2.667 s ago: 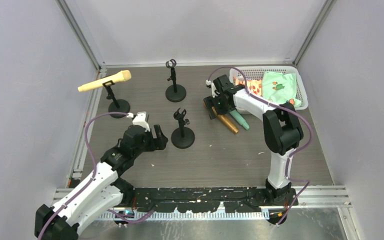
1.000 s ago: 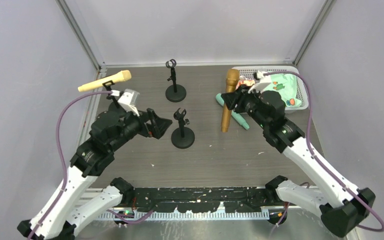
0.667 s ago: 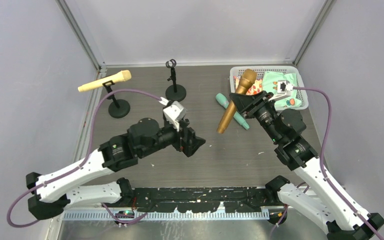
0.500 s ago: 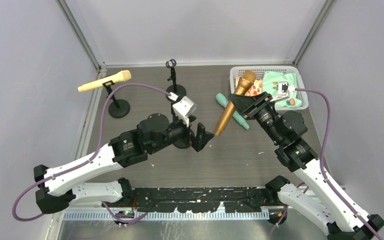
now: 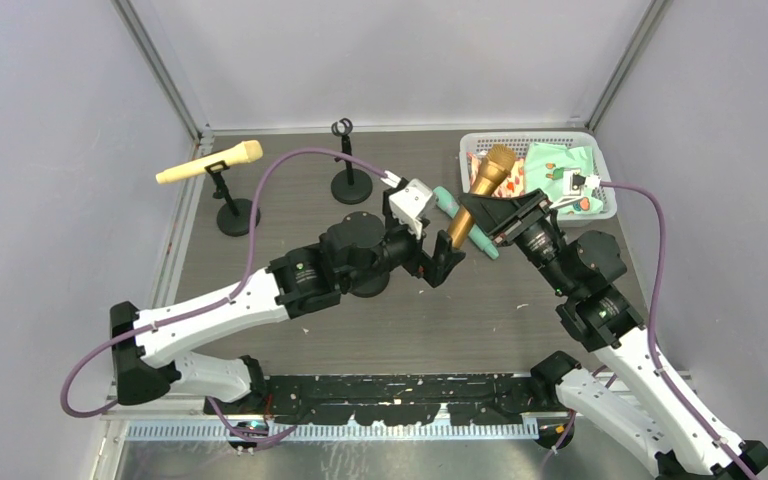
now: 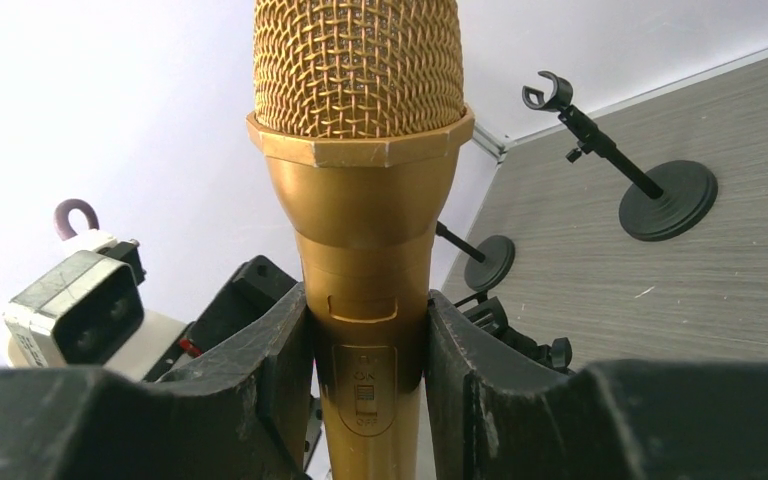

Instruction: Attach the microphones to the stand

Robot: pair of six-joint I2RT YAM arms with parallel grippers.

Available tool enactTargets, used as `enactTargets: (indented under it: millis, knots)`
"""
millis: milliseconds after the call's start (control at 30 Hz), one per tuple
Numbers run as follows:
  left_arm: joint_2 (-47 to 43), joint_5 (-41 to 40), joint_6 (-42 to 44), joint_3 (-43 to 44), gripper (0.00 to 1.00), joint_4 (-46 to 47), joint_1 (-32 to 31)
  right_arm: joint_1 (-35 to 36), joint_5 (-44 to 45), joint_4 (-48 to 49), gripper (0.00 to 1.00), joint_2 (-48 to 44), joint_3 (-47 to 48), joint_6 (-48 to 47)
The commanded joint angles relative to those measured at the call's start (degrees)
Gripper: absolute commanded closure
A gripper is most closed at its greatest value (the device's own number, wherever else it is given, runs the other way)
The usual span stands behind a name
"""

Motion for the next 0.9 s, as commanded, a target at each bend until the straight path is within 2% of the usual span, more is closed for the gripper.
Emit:
enactTargets:
  millis: [0, 100, 200, 233, 267, 333, 400, 567, 767, 867]
  knots:
    - [1.57, -0.43, -0.24, 3.16, 0.12, 4.34, -0.22, 0.03, -2.26, 3.53, 0.99, -0.44, 1.28, 2.66]
    - [2.77, -0.51, -0.45, 3.55, 0.21, 4.34, -0.22, 0.0, -3.24, 3.52, 0.99, -0.3, 1.37, 2.91]
    - [3.24, -0.51, -0.16, 3.51, 0.35, 4.32, -0.22, 0.04, -3.61, 1.46, 0.97, -0.58, 1.43, 2.11]
    - [3.35, -0.51, 0.11, 3.56, 0.41, 4.19, -0.26, 0.04, -3.57, 0.59, 0.96, -0.68, 1.5, 1.71]
    - [3.54, -0.66, 0.6, 3.39, 0.56, 3.69, -0.24, 0.04, -3.77, -0.07, 0.94, -0.93, 1.18, 1.68]
    - [3.43, -0.97, 0.95, 3.11, 0.66, 3.57, -0.23, 0.04, -4.32, -0.55, 0.92, -0.9, 1.41, 1.74]
    - [3.11, -1.44, 1.47, 2.7, 0.74, 3.3, -0.22, 0.02, -4.66, -2.04, 0.87, -1.16, 2.03, 1.52]
    - [1.01, -3.83, 2.9, 0.78, 0.99, 2.56, -0.19, 0.04, -2.75, -11.32, 0.48, -1.96, 5.29, -0.67]
    - [-3.35, -4.48, 3.85, -3.14, 1.0, -0.19, 0.46, 0.0, 0.15, -30.15, 0.06, 0.44, 14.86, -8.82]
    - [-6.04, -3.42, 4.53, -5.59, 1.0, -2.5, 0.94, 0.04, -0.6, -39.35, 0.0, 3.39, 20.78, -13.43]
